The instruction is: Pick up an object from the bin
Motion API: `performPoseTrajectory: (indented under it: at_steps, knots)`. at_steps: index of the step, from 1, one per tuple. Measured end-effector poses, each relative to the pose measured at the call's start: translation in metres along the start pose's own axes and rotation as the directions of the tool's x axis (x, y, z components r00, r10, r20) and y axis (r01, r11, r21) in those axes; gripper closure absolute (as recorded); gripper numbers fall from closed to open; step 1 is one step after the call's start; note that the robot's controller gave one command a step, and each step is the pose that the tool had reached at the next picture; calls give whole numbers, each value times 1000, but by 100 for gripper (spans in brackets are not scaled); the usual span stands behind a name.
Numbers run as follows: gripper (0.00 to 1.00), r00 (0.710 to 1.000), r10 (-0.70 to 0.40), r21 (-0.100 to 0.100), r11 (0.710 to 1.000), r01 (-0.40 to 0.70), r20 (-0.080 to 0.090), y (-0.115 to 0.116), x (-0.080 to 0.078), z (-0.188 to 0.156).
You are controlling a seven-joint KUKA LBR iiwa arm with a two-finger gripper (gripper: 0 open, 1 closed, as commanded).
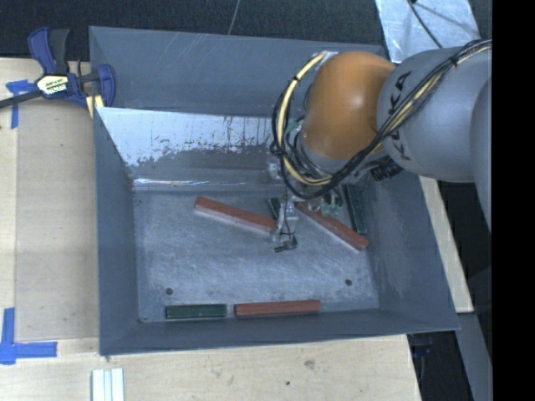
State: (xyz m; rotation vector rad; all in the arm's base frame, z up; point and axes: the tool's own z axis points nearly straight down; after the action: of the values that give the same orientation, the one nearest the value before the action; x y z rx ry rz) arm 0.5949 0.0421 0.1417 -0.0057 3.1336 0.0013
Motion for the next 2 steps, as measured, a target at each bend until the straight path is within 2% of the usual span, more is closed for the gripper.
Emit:
performPoseTrajectory:
  at_steps: [1, 2]
  knots:
    - [0, 1000, 30, 1, 1000, -30, -4, 48, -12, -14]
    - [0, 983, 181, 0, 983, -181, -5, 50, -12, -2]
